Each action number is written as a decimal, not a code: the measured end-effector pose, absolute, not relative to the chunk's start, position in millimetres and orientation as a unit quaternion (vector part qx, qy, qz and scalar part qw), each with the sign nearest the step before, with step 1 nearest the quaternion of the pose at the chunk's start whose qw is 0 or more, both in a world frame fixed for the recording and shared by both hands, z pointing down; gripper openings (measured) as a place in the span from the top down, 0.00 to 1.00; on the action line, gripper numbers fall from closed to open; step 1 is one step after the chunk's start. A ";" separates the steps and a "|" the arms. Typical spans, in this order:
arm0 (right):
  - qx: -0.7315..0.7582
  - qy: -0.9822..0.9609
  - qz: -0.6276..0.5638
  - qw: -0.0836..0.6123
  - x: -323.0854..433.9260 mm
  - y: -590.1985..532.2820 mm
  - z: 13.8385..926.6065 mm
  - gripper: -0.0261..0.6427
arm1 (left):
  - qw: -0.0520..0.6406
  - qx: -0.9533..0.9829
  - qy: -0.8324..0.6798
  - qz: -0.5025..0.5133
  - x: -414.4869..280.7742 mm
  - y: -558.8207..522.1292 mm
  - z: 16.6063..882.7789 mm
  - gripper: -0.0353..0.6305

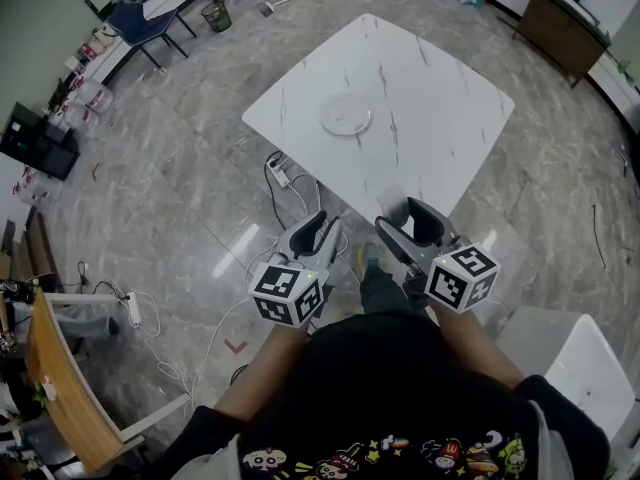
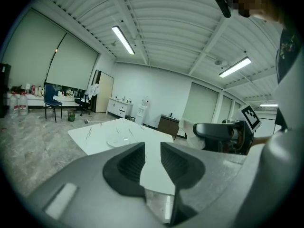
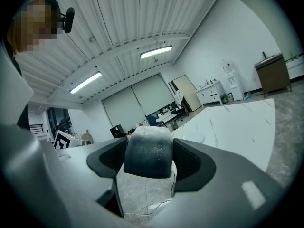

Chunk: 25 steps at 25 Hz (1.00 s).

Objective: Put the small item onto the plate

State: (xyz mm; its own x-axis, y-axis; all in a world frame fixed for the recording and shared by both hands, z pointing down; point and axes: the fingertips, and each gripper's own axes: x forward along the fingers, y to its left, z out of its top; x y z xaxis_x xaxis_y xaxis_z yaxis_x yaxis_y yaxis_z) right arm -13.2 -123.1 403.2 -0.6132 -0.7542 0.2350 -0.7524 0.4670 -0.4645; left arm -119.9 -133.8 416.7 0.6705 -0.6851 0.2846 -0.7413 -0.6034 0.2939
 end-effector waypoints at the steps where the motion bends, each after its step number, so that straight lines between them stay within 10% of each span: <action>1: -0.440 0.856 -0.272 0.000 -9.0 -133.1 404.2 0.46 | 0.198 0.893 -0.397 0.074 -114.5 -143.6 417.5 0.65; 25: -0.403 0.863 -0.300 -0.052 -1.1 -320.8 447.7 0.46 | 0.230 0.870 -0.425 0.094 -89.3 -325.3 456.3 0.65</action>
